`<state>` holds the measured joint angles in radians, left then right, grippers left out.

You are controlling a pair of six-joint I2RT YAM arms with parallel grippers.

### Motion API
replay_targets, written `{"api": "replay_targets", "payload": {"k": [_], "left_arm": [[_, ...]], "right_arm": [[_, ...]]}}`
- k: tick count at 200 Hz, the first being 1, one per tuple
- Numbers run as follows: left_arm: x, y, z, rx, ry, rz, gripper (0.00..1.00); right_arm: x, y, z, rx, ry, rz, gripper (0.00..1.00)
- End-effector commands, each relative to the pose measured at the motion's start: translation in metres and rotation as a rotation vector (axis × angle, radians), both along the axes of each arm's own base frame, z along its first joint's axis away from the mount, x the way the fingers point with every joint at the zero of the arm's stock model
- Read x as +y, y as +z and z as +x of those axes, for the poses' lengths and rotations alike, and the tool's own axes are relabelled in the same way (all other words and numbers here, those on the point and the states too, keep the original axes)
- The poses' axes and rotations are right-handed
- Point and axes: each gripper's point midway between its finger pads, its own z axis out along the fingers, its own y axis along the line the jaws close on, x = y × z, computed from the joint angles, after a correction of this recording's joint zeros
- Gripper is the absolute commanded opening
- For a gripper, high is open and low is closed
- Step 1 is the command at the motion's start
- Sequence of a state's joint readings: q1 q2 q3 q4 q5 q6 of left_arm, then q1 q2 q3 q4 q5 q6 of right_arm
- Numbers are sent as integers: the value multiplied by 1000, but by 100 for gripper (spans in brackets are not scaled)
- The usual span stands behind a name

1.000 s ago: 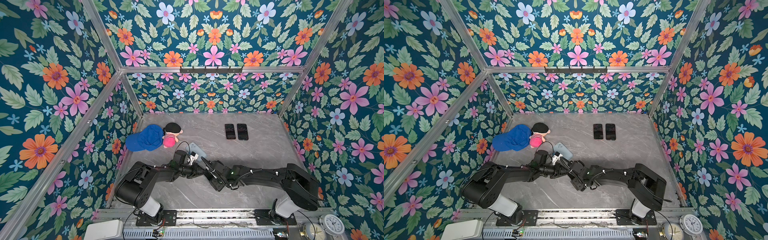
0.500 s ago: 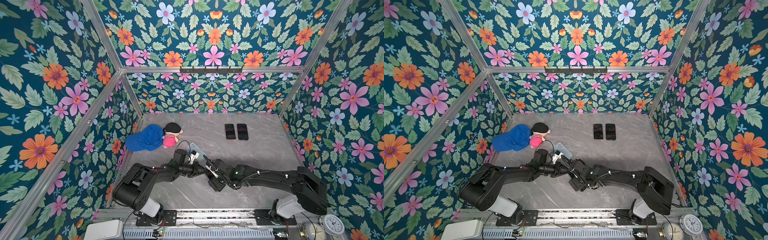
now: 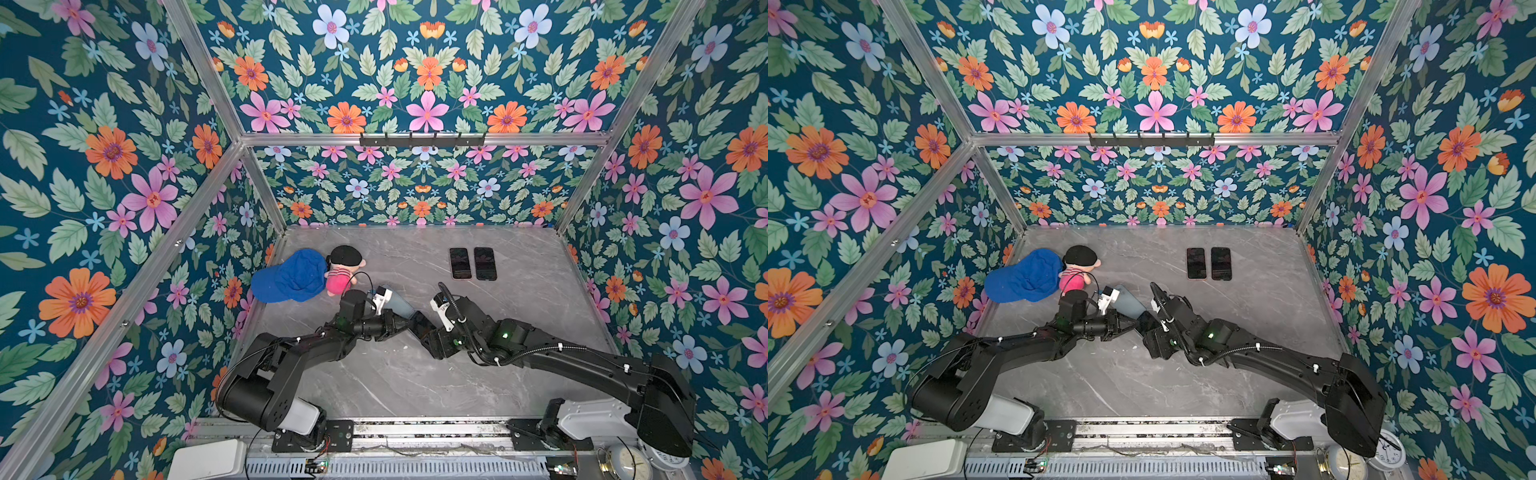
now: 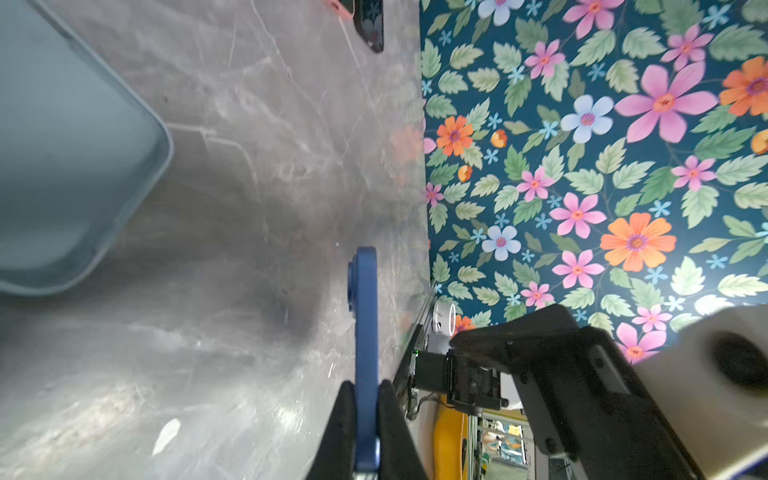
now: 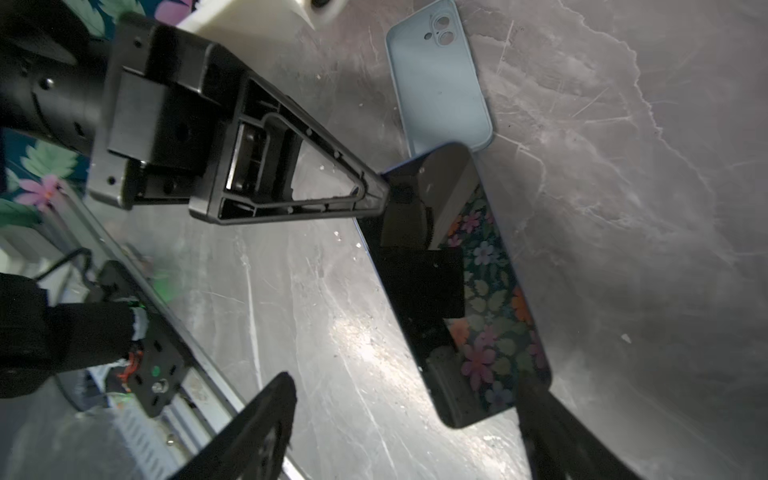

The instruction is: Put the phone into the phone case

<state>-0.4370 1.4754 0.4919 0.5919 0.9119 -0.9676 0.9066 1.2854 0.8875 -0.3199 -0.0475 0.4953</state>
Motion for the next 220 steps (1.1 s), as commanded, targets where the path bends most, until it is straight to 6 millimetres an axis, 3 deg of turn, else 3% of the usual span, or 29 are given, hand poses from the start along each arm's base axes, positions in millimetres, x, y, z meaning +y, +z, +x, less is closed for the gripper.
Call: {"api": "replay_targets", "payload": {"k": [1, 85, 139, 220], "left_arm": [[-4, 31, 14, -76, 16, -98, 0], [2, 52, 27, -87, 82, -319, 0], [3, 59, 28, -72, 99, -389, 0], [4, 65, 29, -62, 105, -443, 0]], "right_arm": [[0, 11, 4, 108, -77, 147, 79], [-52, 36, 31, 274, -324, 688, 74], [-67, 39, 39, 234, -353, 813, 65], [-62, 35, 45, 231, -324, 852, 52]]}}
